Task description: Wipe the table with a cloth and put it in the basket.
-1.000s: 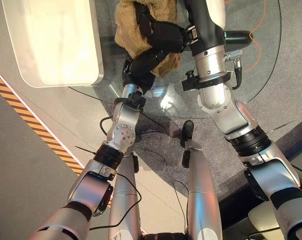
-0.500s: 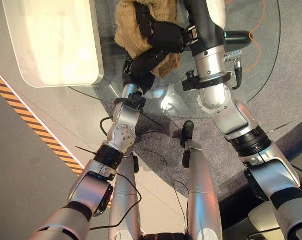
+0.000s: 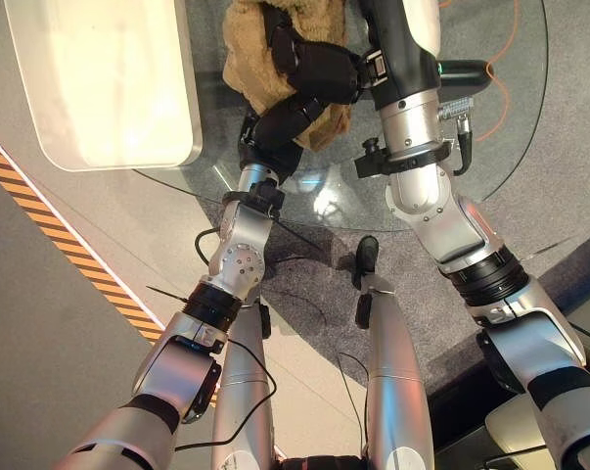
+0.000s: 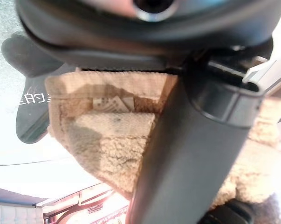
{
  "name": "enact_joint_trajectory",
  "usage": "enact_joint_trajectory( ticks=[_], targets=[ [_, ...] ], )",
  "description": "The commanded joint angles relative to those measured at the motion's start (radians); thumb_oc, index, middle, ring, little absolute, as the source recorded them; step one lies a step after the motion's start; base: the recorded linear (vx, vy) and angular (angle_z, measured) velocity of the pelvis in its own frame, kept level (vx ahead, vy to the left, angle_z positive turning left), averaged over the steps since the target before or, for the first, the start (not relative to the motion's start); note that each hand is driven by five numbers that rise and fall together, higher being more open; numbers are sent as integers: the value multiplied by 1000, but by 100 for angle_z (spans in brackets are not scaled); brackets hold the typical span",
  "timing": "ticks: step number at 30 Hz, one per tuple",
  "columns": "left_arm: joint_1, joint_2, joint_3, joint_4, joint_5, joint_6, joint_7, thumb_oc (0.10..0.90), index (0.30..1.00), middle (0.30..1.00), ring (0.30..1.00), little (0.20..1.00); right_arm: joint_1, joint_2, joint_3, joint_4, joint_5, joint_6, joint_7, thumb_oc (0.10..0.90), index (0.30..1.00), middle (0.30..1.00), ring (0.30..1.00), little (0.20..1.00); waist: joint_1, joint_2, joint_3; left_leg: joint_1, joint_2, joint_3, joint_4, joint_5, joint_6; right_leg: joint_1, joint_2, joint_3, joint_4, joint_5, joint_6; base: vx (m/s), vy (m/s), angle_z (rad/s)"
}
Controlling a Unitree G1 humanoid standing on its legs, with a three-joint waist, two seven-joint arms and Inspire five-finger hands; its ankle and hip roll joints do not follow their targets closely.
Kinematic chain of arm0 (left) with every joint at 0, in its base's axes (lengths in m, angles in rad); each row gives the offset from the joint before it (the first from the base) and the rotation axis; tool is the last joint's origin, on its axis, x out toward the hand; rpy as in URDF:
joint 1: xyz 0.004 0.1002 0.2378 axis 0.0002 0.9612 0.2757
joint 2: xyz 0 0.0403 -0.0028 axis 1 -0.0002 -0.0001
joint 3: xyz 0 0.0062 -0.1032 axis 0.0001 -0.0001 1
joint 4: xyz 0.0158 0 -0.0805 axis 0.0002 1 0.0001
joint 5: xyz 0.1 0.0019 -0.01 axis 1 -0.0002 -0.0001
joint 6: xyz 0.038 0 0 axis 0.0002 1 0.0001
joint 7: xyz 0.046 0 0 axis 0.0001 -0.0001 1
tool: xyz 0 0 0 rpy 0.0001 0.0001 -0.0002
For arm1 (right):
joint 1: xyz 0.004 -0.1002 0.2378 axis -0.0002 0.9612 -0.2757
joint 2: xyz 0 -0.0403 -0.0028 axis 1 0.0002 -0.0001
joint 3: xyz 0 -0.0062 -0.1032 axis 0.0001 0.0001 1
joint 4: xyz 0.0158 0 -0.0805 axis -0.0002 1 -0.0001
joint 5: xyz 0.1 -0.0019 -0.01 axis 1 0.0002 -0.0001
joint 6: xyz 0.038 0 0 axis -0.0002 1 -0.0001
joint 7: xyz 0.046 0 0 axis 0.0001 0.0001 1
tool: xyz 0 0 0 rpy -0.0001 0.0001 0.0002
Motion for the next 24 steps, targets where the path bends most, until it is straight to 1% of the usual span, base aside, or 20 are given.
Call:
enact_joint_trajectory(
  ticks=[1,18,24],
  targets=[
    [-182,-48,5,-84,65,-97,-156,100,300,300,300,200,-146,31,-44,-59,10,-97,-64,800,900,900,900,900,6,3,-25,36,-105,80,49,-119,90,90,110,-59,-184,60,-38,0,0,0],
    [-184,-50,8,-79,77,-100,-157,100,300,300,300,200,-148,35,-48,-51,1,-102,-68,800,900,900,900,900,8,2,-25,25,-107,76,51,-122,89,82,110,-58,-186,59,-37,0,0,0],
    [-190,-41,11,-64,77,-104,-156,100,300,300,300,200,-155,33,-47,-46,3,-94,-63,800,900,900,900,900,8,2,-25,26,-108,74,50,-123,89,83,112,-58,-186,59,-37,0,0,0]
  ],
)
